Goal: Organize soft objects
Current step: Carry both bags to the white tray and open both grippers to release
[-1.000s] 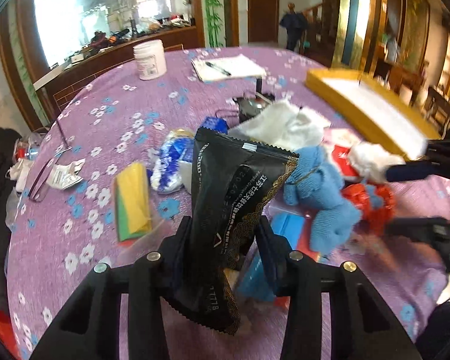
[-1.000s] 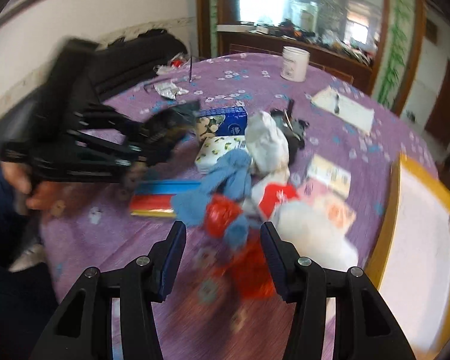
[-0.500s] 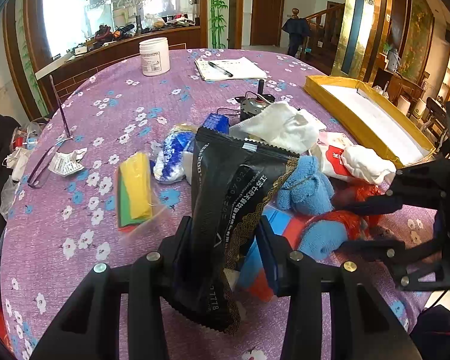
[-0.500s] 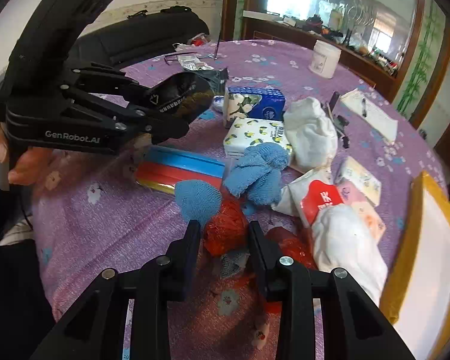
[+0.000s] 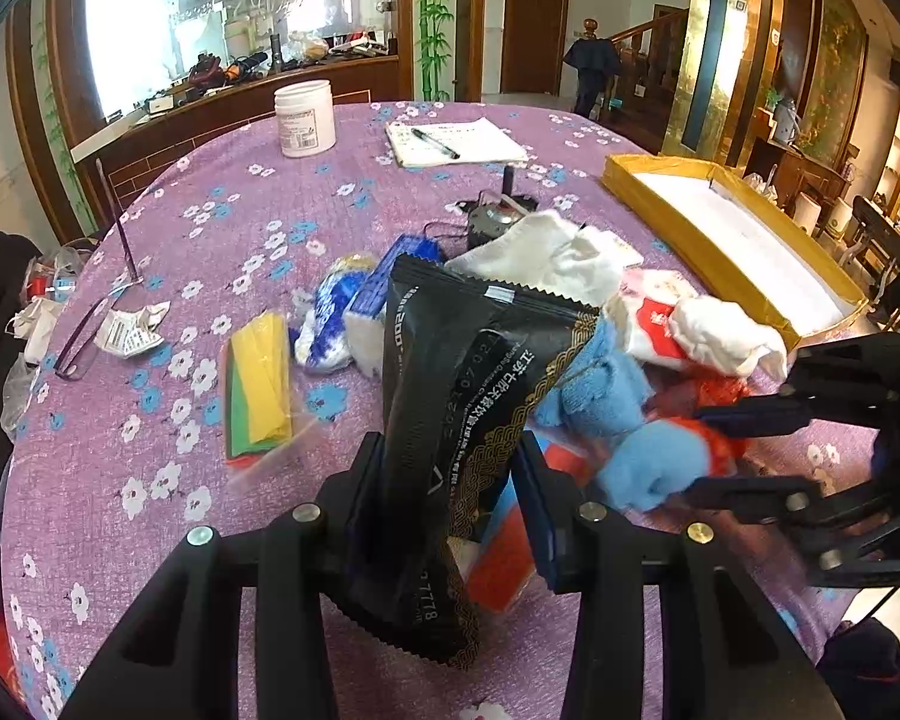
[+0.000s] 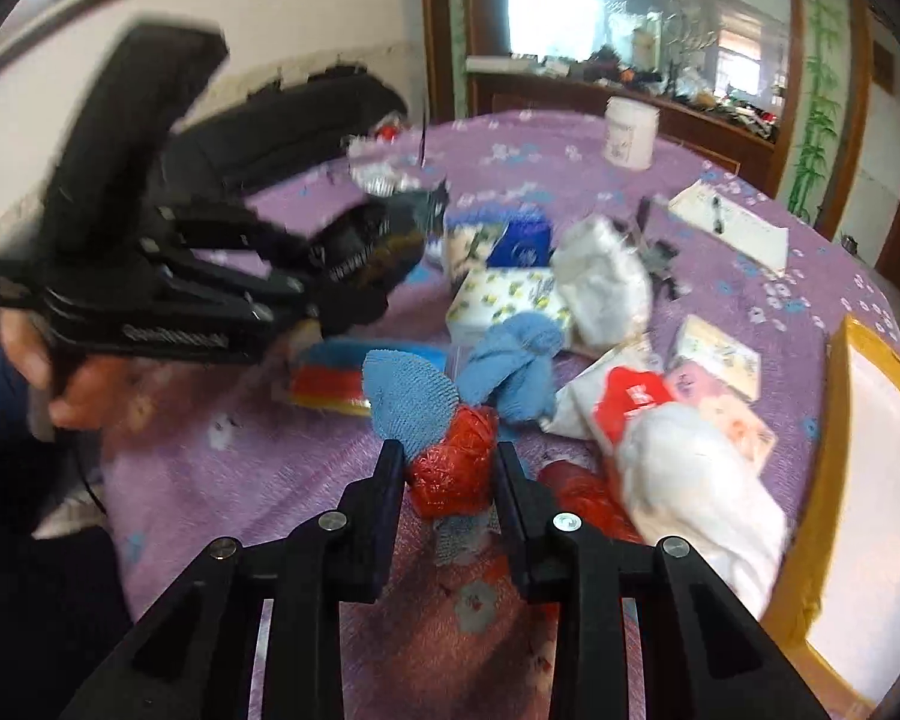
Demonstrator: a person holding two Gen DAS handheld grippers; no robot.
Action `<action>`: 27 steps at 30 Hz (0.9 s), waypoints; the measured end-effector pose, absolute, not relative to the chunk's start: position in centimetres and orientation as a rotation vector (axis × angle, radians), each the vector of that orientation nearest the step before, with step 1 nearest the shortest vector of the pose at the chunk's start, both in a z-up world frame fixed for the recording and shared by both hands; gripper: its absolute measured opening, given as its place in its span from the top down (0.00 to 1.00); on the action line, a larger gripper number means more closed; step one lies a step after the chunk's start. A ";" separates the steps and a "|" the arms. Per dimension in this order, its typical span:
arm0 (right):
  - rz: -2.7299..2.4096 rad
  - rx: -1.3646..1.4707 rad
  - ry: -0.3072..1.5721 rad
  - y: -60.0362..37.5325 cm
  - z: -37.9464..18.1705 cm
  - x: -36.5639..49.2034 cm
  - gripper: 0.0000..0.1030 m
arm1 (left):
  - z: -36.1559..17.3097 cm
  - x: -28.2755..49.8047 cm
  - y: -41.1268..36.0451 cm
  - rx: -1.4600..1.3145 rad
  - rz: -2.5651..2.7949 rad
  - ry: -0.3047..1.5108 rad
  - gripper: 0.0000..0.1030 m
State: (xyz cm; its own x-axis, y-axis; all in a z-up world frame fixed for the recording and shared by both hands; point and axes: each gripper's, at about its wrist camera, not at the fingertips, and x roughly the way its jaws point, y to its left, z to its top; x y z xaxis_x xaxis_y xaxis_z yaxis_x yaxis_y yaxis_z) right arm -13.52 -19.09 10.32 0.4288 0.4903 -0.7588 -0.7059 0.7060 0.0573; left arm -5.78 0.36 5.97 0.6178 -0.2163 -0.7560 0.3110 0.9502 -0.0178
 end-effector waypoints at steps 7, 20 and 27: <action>0.670 -0.090 0.759 -24.3 13.5 -12.7 0.69 | 8.3 -5.7 -2.8 0.124 -0.367 0.802 0.60; 0.231 0.355 0.651 -38.7 17.1 -5.3 0.69 | 12.1 -0.7 -15.0 0.129 -0.518 0.795 0.60; 0.088 0.508 0.658 -45.0 17.2 -0.3 0.69 | 12.7 3.6 -22.1 0.122 -0.568 0.827 0.60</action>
State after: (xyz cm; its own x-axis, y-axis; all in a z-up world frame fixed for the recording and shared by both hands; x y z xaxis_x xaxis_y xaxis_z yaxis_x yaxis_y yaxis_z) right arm -0.31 -44.97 17.19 0.7925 0.2353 -0.5627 0.0797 0.8748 0.4780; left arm 3.63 -22.12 12.74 0.5382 -0.4299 -0.7249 0.5223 0.8452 -0.1135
